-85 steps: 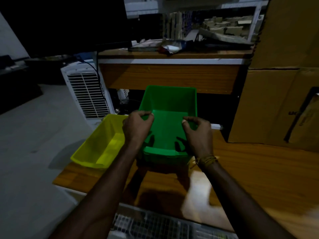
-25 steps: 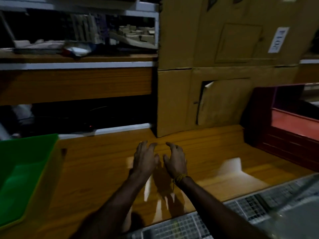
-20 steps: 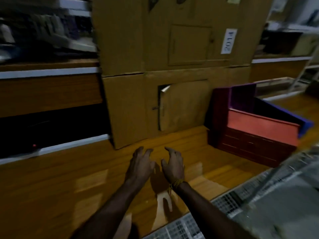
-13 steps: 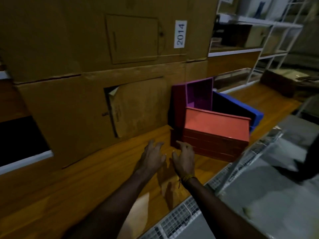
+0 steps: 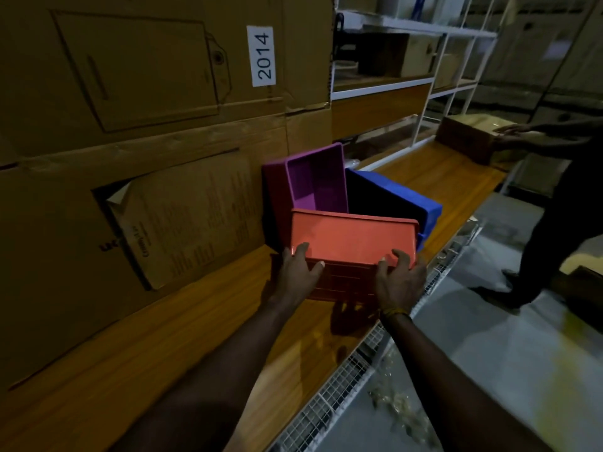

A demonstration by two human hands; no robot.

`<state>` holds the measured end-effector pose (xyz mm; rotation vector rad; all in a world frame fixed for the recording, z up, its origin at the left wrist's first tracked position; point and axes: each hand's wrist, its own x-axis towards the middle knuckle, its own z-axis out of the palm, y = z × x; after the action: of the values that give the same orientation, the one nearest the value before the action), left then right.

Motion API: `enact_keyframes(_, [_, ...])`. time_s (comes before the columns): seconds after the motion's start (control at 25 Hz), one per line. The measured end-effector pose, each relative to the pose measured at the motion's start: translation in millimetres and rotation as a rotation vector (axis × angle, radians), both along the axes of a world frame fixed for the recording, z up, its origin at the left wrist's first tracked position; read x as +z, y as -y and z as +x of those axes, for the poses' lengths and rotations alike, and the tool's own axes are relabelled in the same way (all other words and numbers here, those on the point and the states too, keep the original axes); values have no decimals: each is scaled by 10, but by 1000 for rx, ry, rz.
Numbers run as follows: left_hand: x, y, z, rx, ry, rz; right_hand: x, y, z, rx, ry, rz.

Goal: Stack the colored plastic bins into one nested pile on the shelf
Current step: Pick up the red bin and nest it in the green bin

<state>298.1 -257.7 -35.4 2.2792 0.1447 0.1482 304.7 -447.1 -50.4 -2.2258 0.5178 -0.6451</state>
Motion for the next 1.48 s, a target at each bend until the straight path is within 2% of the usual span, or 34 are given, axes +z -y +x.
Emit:
enact_keyframes(0.16, [-14, -57, 2, 71, 40, -103, -6, 26, 39, 1, -6, 105])
enact_keyframes(0.32, [6, -151, -303, 359, 124, -276, -52, -154, -163, -63, 28, 187])
enact_keyframes(0.44, [-4, -370, -686, 538, 121, -358, -132, -474, -396, 1, 71, 214])
enact_keyframes(0.52, [14, -559, -997, 583, 154, -327, -154, -713, -571, 48, 99, 259])
enact_keyframes(0.76, [82, -1211, -2037, 654, 302, -446, -112, -1552, -1212, 198, 120, 370])
enact_keyframes(1.16, [-336, -1980, -3802, 864, 298, -479, -272, -2818, -2144, 663, 54, 230])
enact_keyframes(1.36, [-318, -2258, -4173, 797, 341, -483, -213, -3237, -2393, 659, -5, 149])
enact_keyframes(1.48, [-344, -2715, -4047, 790, 301, -358, -199, -3276, -2472, 695, 13, 112])
